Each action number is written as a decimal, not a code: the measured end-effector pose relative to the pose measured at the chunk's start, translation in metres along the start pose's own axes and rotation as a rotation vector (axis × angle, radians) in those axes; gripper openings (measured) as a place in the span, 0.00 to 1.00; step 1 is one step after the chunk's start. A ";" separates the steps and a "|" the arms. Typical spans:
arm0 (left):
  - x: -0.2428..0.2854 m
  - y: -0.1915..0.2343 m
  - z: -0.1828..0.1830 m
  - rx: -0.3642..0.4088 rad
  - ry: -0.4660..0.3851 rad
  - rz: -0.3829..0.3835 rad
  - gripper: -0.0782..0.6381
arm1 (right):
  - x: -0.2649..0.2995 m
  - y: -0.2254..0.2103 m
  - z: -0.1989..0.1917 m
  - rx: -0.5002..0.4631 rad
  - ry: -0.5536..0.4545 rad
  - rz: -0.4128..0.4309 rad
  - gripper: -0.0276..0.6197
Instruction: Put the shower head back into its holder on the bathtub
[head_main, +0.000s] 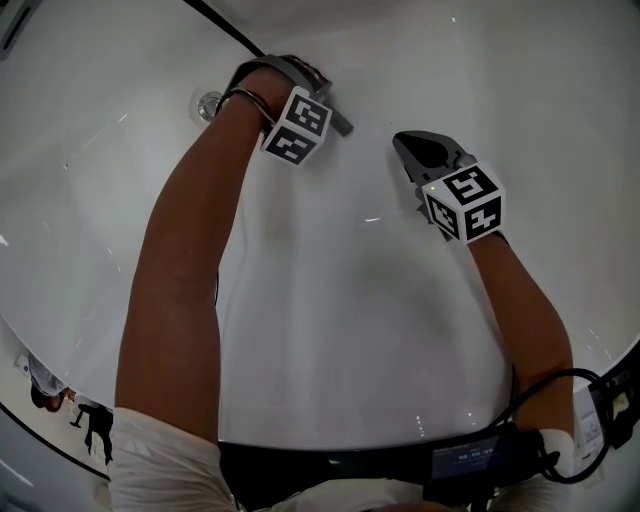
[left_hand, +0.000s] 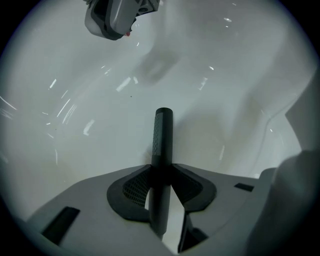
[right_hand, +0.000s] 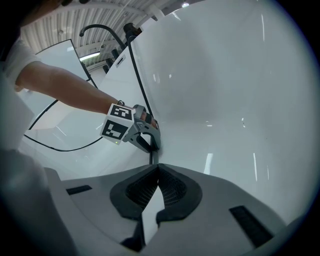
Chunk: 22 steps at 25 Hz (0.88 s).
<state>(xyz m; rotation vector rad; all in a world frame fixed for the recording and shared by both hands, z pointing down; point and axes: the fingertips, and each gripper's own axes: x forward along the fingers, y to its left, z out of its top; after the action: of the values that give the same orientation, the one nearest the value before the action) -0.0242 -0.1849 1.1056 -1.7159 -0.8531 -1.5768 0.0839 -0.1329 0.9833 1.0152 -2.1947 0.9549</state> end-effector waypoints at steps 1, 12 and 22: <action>0.006 -0.001 0.001 -0.010 -0.006 0.016 0.30 | 0.004 -0.001 -0.003 -0.001 0.001 -0.002 0.06; -0.082 0.024 0.013 -0.451 -0.192 0.278 0.29 | -0.037 0.006 0.025 0.056 -0.015 -0.045 0.06; -0.302 0.051 0.016 -0.849 -0.389 0.651 0.29 | -0.132 0.056 0.095 0.229 -0.191 -0.089 0.06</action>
<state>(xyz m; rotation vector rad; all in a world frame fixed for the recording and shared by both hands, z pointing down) 0.0065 -0.2120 0.8015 -2.5844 0.3179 -1.2076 0.0994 -0.1245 0.8122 1.3486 -2.2064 1.1282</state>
